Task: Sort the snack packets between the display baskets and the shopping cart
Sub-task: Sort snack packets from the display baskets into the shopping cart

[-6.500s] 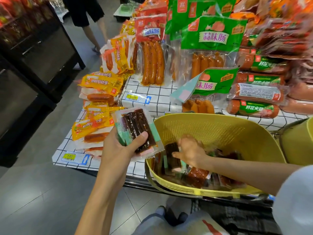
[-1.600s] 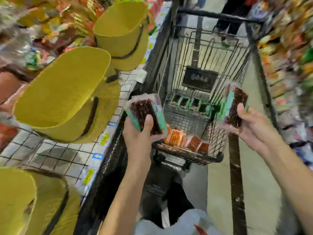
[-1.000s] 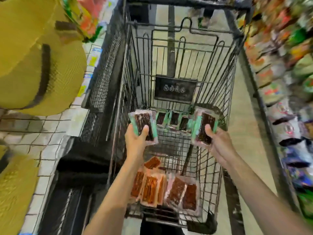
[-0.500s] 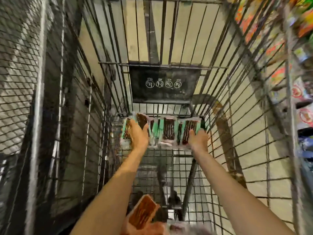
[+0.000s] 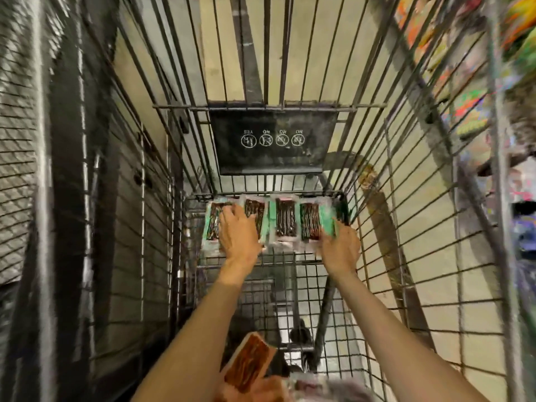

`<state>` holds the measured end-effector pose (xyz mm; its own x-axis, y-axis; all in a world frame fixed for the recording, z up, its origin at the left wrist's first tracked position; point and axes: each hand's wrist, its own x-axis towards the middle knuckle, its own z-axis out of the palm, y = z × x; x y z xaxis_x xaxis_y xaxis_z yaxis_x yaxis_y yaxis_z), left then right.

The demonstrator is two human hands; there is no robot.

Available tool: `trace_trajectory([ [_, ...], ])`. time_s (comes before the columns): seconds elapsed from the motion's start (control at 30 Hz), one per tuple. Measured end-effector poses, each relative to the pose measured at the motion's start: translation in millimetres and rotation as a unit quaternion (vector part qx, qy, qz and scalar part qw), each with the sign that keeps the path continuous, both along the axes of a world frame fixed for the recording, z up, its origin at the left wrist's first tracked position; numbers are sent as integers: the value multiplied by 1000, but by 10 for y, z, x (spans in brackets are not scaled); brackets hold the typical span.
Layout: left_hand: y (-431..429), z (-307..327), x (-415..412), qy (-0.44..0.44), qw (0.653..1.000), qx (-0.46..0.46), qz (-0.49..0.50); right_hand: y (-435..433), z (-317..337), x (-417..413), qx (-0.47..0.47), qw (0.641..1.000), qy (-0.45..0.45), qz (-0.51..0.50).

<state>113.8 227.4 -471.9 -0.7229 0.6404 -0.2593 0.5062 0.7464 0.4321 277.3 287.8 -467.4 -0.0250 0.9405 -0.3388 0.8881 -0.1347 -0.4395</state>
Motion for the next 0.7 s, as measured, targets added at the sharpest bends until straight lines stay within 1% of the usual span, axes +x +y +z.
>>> trace_trajectory([
  [0.1,-295,544,31,-65,994,89,19,-261,509,122,7,995,98,12],
  [0.13,-441,750,67,-80,990,117,24,-381,697,161,8,993,117,27],
  [0.2,-750,1172,162,-99,983,153,24,-604,1102,241,9,985,146,90],
  [0.27,-1073,1560,253,-87,981,174,-5,-792,1541,332,-3,972,170,161],
  [0.33,-1381,1890,354,-70,981,177,-30,-969,1937,466,-27,959,186,213],
  [0.43,-1840,2291,531,-64,982,177,-23,-1225,2405,658,-38,939,204,272],
  [0.57,-2677,2773,983,-34,982,181,38,-1722,2905,917,-56,904,243,347],
  [0.7,-3465,3103,1432,-25,979,181,93,-2190,3194,1080,-74,860,274,423],
])
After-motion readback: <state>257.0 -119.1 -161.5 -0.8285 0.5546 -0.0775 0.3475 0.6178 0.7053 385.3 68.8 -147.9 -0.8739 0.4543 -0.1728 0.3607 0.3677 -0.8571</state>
